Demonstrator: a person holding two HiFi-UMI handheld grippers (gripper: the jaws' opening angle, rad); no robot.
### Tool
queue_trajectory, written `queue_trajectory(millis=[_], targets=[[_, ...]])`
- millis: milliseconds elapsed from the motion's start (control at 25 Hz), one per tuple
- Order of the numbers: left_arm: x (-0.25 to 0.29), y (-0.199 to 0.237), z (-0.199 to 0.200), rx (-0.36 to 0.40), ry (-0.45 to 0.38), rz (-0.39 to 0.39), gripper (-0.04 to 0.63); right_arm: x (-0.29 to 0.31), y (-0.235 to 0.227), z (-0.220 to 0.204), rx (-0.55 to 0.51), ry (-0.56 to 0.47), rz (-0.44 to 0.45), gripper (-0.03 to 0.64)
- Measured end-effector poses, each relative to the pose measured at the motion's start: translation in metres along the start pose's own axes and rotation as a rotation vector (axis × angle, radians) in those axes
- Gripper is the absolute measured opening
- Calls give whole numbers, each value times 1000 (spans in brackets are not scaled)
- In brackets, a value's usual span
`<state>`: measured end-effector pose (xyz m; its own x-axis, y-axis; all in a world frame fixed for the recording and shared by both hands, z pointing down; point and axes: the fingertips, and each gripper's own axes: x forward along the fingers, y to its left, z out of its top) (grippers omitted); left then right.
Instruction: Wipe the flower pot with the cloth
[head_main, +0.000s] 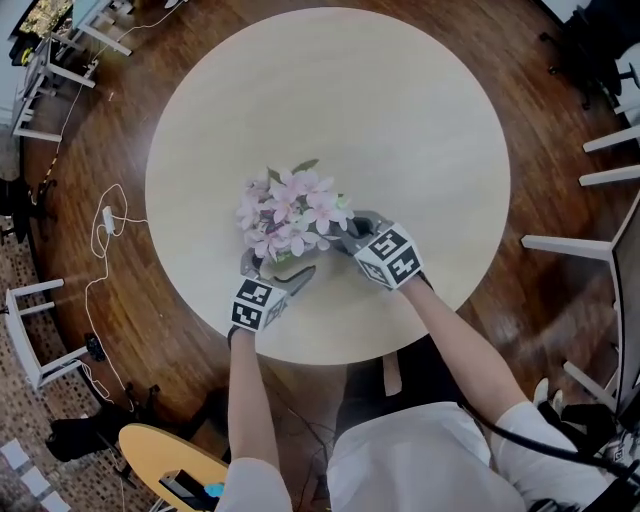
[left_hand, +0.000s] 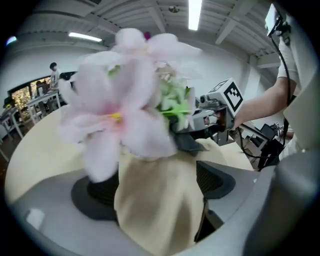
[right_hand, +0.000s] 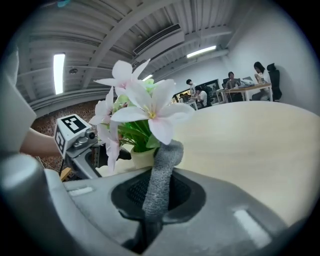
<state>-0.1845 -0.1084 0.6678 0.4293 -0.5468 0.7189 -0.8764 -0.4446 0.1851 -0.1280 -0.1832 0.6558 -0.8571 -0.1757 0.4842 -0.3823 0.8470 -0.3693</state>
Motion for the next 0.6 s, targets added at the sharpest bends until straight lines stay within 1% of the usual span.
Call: queue_trajectory(millis=[80,160,280,320,360,440,480,520,600], targets=[[-3,29,-4,29,14,21,505,-1,1,2,-14,0,10,-2],[4,49,4,96,29,0,505,-3,1,4,-24,-3,14,-2],[20,56,29,185,32,-118,503,-4,2,6,-27,-8,23,-2],[26,55,36,208,36,-162,513,-4,3,6,-30,-8,28,-2],[31,53,40,230,45,-208,537,-4,4,5,-36,-7,32,-2],[37,45,45,267,59,-291,555,-2,8,5,-52,-8,32,-2],[37,42,47,273,56,-317,552,-1,11,6,-54,-15,22,-2],[35,39,49,267,44,-330,526,-2,13,8,-43,-28,4,-2],[32,34,53,226,11,-324,526,-6,13,11,28,-73,-39,-2]])
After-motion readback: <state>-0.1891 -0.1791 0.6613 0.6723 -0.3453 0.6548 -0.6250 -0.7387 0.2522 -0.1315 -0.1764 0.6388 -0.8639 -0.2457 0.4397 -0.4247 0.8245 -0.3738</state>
